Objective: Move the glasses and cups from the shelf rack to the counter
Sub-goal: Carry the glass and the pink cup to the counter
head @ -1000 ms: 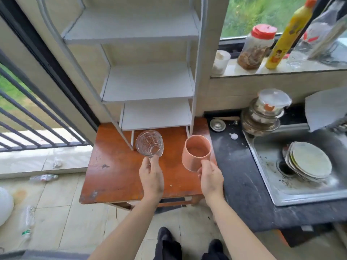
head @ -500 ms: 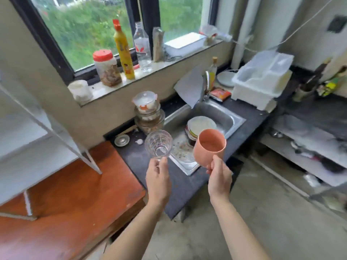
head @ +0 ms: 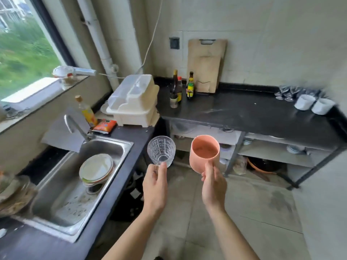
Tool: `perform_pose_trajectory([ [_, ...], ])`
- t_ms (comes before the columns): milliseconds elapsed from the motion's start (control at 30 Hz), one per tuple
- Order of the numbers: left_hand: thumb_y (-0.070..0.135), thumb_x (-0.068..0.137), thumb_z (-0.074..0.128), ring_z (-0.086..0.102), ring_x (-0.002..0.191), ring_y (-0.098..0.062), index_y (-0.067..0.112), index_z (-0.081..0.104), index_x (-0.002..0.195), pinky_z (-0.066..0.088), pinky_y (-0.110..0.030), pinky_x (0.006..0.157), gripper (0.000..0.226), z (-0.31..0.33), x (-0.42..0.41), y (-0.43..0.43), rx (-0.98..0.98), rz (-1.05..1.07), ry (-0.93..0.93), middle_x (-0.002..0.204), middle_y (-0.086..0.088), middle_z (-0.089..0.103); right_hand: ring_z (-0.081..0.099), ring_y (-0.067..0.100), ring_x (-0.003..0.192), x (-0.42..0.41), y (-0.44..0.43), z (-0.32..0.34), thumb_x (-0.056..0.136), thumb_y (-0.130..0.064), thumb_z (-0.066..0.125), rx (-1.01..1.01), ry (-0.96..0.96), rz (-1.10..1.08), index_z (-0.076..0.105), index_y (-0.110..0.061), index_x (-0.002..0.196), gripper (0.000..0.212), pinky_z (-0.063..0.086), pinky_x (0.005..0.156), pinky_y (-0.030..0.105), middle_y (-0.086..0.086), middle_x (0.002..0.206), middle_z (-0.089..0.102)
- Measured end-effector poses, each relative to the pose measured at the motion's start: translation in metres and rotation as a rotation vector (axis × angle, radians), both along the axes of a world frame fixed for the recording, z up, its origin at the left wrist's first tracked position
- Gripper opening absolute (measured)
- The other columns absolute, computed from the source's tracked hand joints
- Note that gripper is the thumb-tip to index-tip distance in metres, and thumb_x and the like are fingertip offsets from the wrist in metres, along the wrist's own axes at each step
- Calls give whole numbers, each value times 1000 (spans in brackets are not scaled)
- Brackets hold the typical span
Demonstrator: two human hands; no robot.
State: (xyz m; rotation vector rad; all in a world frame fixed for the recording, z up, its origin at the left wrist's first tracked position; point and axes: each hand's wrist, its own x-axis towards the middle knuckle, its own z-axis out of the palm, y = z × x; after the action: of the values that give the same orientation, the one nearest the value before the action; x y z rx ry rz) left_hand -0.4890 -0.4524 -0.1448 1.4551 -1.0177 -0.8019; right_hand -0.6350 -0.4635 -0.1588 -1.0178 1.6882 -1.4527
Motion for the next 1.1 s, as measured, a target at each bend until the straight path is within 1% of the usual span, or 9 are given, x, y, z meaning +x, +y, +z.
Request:
perform_pose_trajectory([
  [100,42,99,54,40,62,-13,7,39,71,37,-29,60,47,-3,-61,-42,-22,-126,21,64,4,42,57,16,76,-57,-30,0,86,-61,33,17,-23,-113,54,-25,66,46,38,67,26,-1,73,62],
  [233,40,98,55,36,63,-13,13,37,70,35,-33,61,43,-14,-143,-105,3,-286,103,65,4,40,56,10,67,-131,-75,-9,90,-54,43,44,-83,-273,51,-23,62,42,39,58,13,-4,67,60],
  [333,38,99,56,38,64,-11,8,40,72,36,-30,62,44,-20,-207,-165,6,-382,136,65,4,42,55,6,62,-191,-123,-13,95,-49,48,47,-85,-376,49,-26,61,41,40,56,16,-9,61,59],
  [433,33,101,55,43,66,-8,14,49,74,42,-30,67,33,-18,-268,-227,36,-515,190,64,14,48,54,10,60,-251,-174,-9,94,-50,49,68,-84,-508,48,-22,60,43,41,57,24,-9,58,57],
  [633,66,84,53,44,62,-10,15,46,72,45,-19,60,53,-1,-371,-336,99,-697,218,66,5,42,58,20,67,-354,-250,5,76,-68,46,95,-144,-730,58,-10,70,59,41,59,34,4,71,63],
  [700,71,83,52,45,59,-8,19,50,67,49,-23,61,55,2,-404,-361,156,-715,224,63,8,44,58,19,68,-382,-266,5,78,-76,45,113,-164,-792,61,-8,74,70,42,60,34,5,72,63],
  [800,71,85,54,46,60,-10,31,57,57,50,-27,62,49,-2,-450,-396,222,-752,243,61,10,44,61,20,77,-422,-293,2,80,-86,40,157,-161,-823,64,-19,74,71,46,65,35,3,80,66],
  [900,71,85,55,49,59,-9,30,57,56,50,-17,58,50,-13,-494,-431,260,-746,223,60,11,44,63,16,79,-463,-327,-8,80,-85,46,177,-186,-840,67,-31,70,59,52,69,37,-3,80,67],
  [1100,58,95,51,50,55,-4,26,58,62,51,-15,54,47,-42,-586,-519,317,-628,140,55,13,47,64,13,81,-564,-431,-50,89,-68,51,293,-168,-687,73,-19,78,55,43,66,30,-5,80,69],
])
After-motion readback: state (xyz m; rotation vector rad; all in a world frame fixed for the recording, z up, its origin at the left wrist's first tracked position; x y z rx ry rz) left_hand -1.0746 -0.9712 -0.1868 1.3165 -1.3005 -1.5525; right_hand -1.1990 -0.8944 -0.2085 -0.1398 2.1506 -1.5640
